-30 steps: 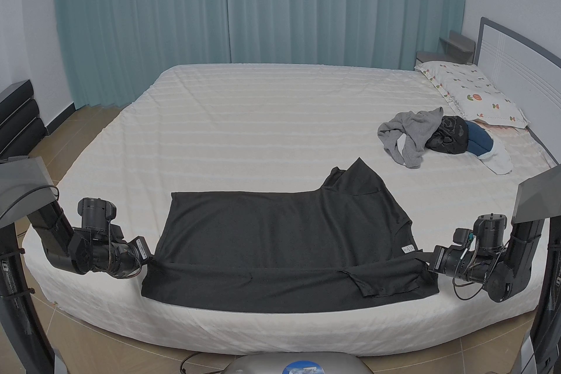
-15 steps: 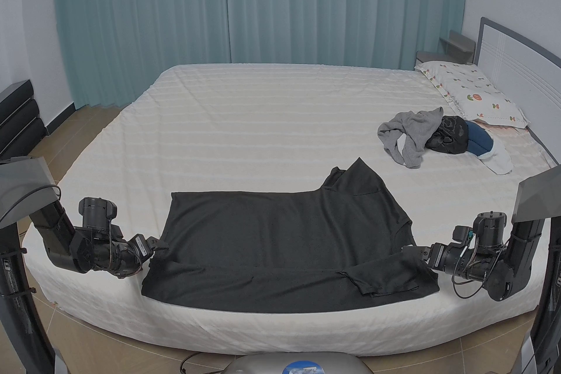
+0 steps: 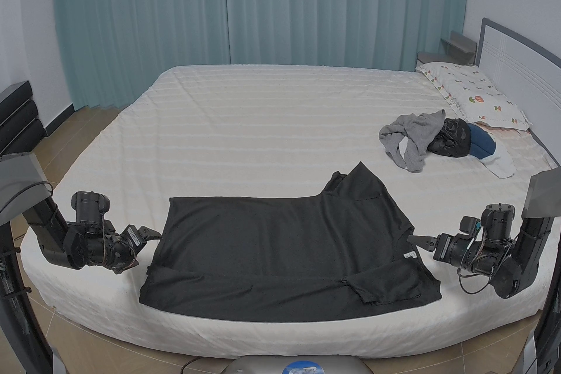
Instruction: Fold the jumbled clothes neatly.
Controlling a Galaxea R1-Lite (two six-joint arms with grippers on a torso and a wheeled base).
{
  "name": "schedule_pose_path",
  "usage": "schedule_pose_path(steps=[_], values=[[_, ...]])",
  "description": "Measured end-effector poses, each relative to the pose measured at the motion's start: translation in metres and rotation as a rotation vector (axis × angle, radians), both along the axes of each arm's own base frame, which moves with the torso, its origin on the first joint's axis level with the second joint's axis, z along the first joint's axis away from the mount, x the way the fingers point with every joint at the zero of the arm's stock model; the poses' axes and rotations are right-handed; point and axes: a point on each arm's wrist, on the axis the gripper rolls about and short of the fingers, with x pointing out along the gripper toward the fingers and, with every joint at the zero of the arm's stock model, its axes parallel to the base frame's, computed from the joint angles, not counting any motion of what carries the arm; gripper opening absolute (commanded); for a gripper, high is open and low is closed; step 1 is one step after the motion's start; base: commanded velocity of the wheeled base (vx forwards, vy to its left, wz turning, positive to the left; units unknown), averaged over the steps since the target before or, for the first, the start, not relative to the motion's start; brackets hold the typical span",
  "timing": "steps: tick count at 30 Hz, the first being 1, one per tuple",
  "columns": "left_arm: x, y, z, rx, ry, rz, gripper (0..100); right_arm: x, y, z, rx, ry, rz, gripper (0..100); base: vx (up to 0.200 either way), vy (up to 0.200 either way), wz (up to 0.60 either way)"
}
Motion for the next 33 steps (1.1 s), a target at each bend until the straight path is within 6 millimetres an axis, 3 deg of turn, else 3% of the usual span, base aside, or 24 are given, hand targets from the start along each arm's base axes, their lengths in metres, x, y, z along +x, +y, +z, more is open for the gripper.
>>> schedule_pose_path(steps=[16,24,33], values=[[0.007,0.004,0.008,-0.004,-0.034,0.011,100,0.002,0.0,0.003,0.001,-0.013,0.001,100,0.0,0.0,0.0],[0.041,0.005,0.029,0.004,-0.159,0.007,100,0.002,0.001,0.003,0.0,-0.017,0.003,100,0.0,0.0,0.0],[0.095,-0.004,0.029,0.011,-0.255,-0.029,100,0.003,0.002,0.004,-0.013,-0.021,-0.017,100,0.0,0.0,0.0]])
